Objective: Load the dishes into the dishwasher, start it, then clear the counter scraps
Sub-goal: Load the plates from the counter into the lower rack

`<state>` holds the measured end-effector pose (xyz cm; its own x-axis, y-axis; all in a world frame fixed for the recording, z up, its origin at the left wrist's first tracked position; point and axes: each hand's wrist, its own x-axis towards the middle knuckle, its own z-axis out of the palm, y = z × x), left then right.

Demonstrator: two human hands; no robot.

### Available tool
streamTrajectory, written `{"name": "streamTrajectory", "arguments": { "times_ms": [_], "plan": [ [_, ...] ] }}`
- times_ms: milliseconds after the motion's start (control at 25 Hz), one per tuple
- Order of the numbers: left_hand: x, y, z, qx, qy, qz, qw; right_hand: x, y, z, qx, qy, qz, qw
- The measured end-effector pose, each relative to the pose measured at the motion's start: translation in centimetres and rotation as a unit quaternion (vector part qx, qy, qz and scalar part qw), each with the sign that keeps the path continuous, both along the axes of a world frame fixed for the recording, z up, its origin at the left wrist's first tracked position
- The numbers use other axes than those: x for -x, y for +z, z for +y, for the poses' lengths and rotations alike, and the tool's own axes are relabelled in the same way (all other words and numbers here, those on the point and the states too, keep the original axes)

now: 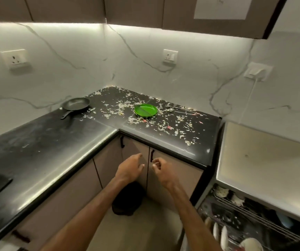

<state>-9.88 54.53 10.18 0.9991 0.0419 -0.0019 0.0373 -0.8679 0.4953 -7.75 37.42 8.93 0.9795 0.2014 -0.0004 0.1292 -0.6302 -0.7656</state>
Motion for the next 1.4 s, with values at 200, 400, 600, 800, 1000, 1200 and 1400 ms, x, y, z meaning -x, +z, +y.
{"name": "streamTrajectory", "arguments": {
  "times_ms": [200,400,600,800,1000,1200,1400],
  "plan": [
    [-2.7,0.4,4.8,0.01,0.021,-0.014,1.0,-4.1,0.1,3.7,0.027,0.009,0.007,1.0],
    [-7.8,-0.4,7.5,0.004,0.025,-0.012,1.0,-11.4,-0.6,4.1,0.026,-0.028,0.011,0.999],
    [-16.9,-2.8,10.0,-0.005,0.043,-0.003,0.999,-22.2,-2.9,7.9,0.005,-0.004,0.022,1.0],
    [-28.5,-4.3,11.7,-0.028,0.041,0.041,0.998,-34.4,-3.6,9.6,0.041,0.001,0.074,0.996],
    [-36.4,-6.7,14.3,-0.08,0.01,0.12,0.99,-45.2,-3.5,9.4,0.172,0.048,0.12,0.977],
    [-39.0,-9.5,16.8,-0.123,-0.017,0.193,0.973,-49.9,-4.8,11.9,0.222,0.051,0.148,0.962],
    [-41.6,-9.1,18.2,-0.167,-0.094,0.233,0.954,-49.5,-6.4,15.6,0.302,0.062,0.084,0.948]
  ]
}}
